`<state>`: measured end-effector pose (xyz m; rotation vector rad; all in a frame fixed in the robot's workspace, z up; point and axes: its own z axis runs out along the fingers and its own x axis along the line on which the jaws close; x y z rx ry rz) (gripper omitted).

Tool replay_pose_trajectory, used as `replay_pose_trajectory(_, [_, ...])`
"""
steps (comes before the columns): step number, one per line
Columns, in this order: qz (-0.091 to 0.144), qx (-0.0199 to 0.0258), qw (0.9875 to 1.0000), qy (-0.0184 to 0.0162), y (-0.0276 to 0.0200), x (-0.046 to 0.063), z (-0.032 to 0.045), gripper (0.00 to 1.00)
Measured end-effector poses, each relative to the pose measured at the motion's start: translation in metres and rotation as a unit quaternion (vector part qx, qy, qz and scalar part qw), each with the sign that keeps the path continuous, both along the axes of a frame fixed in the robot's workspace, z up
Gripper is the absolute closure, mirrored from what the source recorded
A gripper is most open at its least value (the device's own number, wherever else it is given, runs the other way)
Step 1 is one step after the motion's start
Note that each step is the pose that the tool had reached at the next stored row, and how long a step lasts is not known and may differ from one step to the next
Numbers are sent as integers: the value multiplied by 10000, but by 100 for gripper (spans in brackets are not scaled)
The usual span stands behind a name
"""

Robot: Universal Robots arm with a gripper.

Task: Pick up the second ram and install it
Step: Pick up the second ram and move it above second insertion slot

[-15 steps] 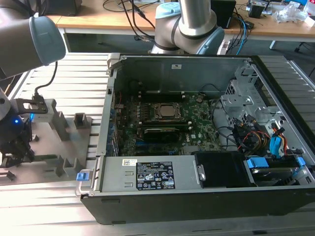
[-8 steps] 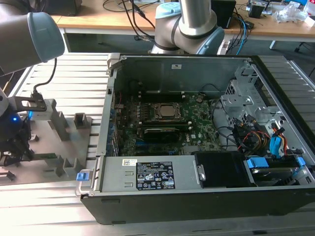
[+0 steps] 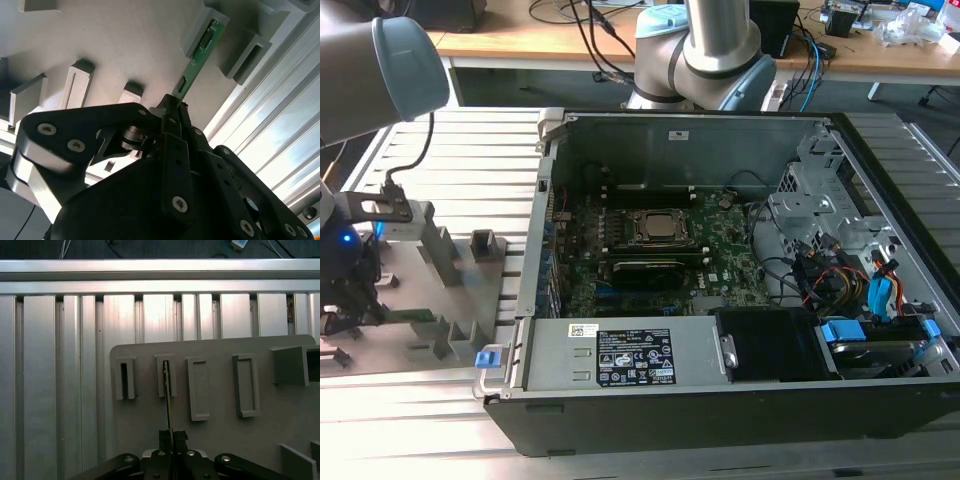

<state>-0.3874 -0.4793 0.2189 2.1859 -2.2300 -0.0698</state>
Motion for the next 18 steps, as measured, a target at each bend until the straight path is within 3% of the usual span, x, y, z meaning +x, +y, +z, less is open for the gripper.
replay_pose_trajectory(13, [0, 0, 10000, 0, 0, 0, 118, 86])
replay_pose_trajectory(18, [0, 0, 10000, 0, 0, 0, 199, 86])
